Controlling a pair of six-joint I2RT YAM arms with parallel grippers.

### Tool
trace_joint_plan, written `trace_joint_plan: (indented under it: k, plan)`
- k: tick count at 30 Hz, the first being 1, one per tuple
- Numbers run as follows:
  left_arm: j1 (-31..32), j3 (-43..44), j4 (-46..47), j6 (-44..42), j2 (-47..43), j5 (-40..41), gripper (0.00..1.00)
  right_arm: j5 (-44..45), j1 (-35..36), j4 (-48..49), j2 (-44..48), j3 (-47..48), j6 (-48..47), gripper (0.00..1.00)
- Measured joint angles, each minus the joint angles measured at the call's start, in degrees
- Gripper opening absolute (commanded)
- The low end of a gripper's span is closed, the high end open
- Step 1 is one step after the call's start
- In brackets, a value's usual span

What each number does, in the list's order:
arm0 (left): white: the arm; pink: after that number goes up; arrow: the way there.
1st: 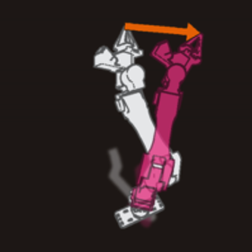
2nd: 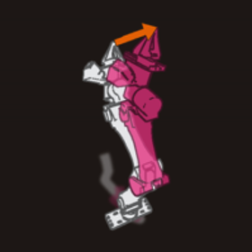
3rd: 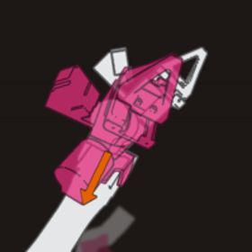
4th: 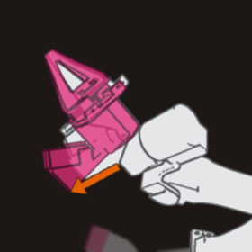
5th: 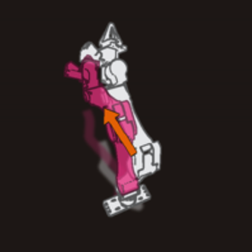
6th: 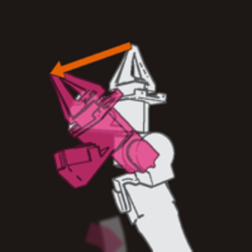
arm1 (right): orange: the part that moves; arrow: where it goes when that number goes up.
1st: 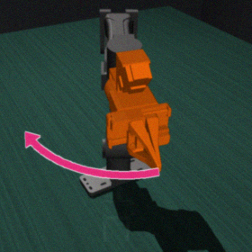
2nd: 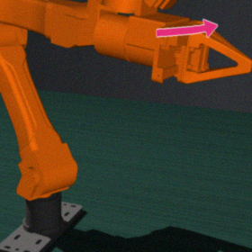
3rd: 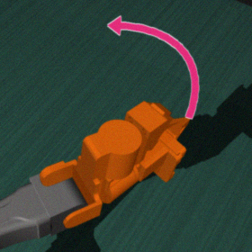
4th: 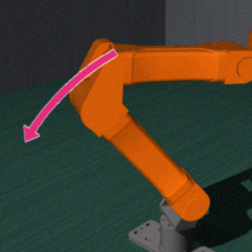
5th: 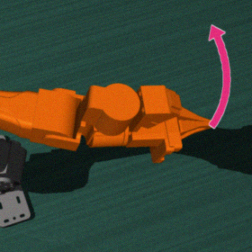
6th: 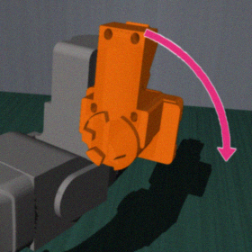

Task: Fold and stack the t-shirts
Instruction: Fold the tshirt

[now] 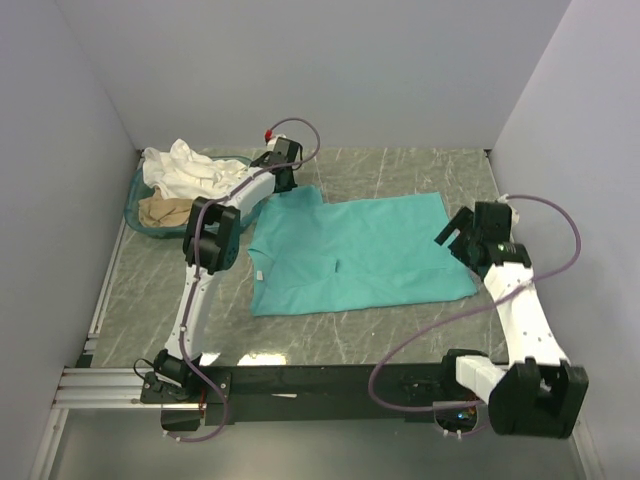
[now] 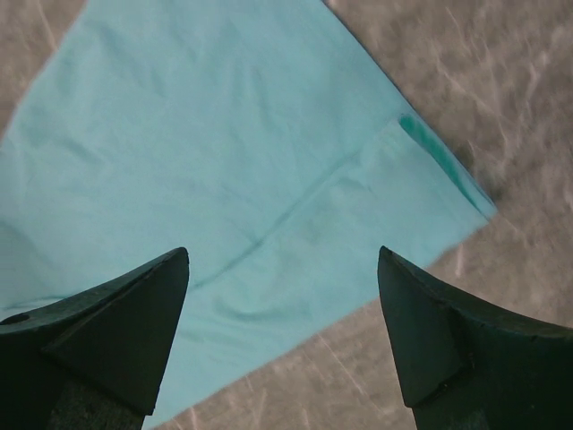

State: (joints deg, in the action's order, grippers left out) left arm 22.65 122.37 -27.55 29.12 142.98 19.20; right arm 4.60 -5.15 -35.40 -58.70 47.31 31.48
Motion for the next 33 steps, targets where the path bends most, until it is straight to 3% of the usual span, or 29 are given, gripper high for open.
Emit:
trace_joint_plan:
  k: [7, 9, 21, 26, 33]
  plan:
    - [0.5, -3.9, 2.0, -1.0, -4.5, -2.0, 0.00, 3.7, 0.0, 0.6, -18.8, 17.1, 1.7, 0.87]
    - [0.7, -4.3, 2.7, -1.1, -5.6, -2.5, 0.00, 5.3, 0.0, 0.6, -25.1, 22.6, 2.0, 0.81]
    - [1.0, -9.9, 5.8, -2.1, -9.7, -4.6, 0.00, 13.4, 0.5, -9.2, -69.1, 67.2, -1.6, 0.72]
    - [1.3, -11.7, 6.8, -2.6, -11.4, -5.6, 0.00, 13.2, 0.6, -10.8, -77.0, 75.8, -5.0, 0.68]
    - [1.8, -12.8, 7.2, -3.0, -12.8, -6.5, 0.00, 9.4, 0.7, -8.7, -79.8, 77.0, -10.5, 0.65]
